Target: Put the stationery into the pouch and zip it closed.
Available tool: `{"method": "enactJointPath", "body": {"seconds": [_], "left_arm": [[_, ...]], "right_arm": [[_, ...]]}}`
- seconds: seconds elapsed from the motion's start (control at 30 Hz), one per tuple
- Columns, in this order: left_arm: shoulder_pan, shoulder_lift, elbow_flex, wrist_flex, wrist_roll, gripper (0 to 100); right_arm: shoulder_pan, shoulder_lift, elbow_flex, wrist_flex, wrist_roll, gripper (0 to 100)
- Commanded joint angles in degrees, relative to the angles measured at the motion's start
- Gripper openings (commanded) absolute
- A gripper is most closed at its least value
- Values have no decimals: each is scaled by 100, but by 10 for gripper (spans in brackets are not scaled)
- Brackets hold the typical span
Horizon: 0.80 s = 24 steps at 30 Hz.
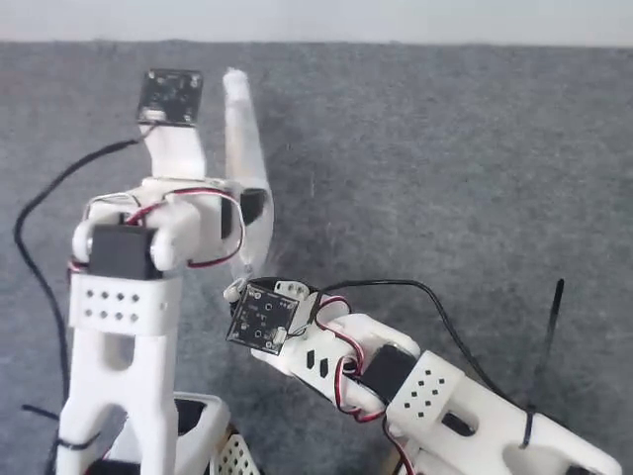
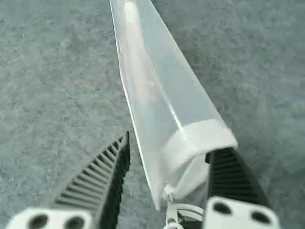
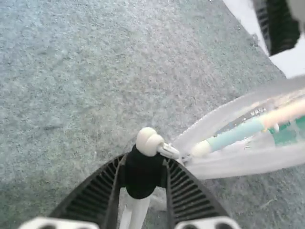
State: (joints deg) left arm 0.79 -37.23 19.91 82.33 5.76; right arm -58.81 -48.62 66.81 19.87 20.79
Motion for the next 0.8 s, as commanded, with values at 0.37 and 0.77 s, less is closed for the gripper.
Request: {"method": "enactJointPath", "body": {"seconds": [0.37,0.77], "left_arm": [[114,-1925,831,-440,-185,247],[-202,-1978,848,-475,237,246]], "right_arm": [[119,-303,-158,-251,35,6],[980,-312,-158,-1033,35,6]]}}
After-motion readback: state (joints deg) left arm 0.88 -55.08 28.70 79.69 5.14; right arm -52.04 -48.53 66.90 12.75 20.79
